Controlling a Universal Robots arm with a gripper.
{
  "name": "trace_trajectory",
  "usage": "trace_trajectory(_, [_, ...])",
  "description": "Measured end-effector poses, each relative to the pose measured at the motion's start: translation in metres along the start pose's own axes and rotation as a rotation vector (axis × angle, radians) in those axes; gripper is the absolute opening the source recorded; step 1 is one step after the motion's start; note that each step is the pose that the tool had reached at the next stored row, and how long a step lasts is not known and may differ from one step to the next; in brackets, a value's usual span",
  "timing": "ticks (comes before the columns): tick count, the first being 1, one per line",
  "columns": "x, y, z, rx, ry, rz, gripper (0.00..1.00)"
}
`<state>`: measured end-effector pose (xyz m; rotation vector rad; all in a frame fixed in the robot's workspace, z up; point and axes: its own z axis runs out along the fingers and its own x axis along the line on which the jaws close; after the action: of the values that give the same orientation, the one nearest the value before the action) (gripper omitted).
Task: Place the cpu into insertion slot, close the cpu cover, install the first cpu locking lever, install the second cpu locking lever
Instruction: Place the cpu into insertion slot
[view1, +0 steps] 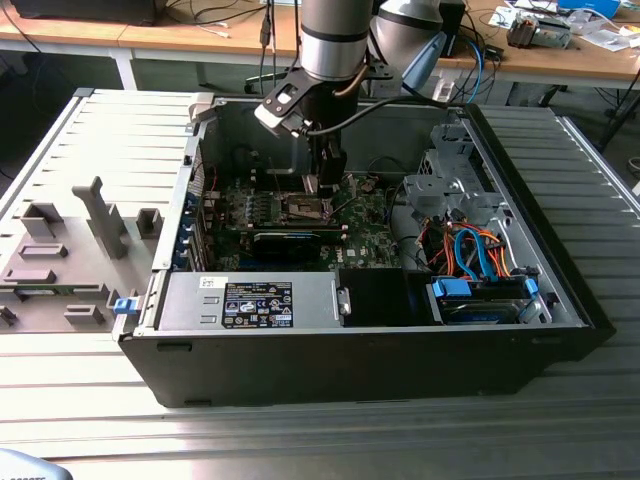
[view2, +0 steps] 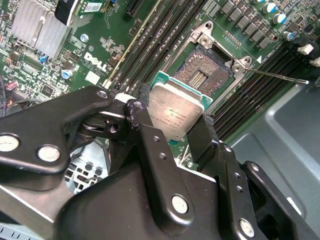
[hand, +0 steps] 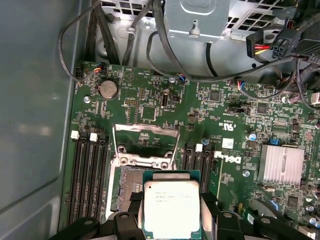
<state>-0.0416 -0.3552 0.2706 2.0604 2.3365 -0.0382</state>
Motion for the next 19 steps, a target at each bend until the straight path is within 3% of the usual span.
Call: trace_trajectory(19, [0.0008, 0.0001, 0.0081, 0.0001, -0.0001, 0.000, 0.54])
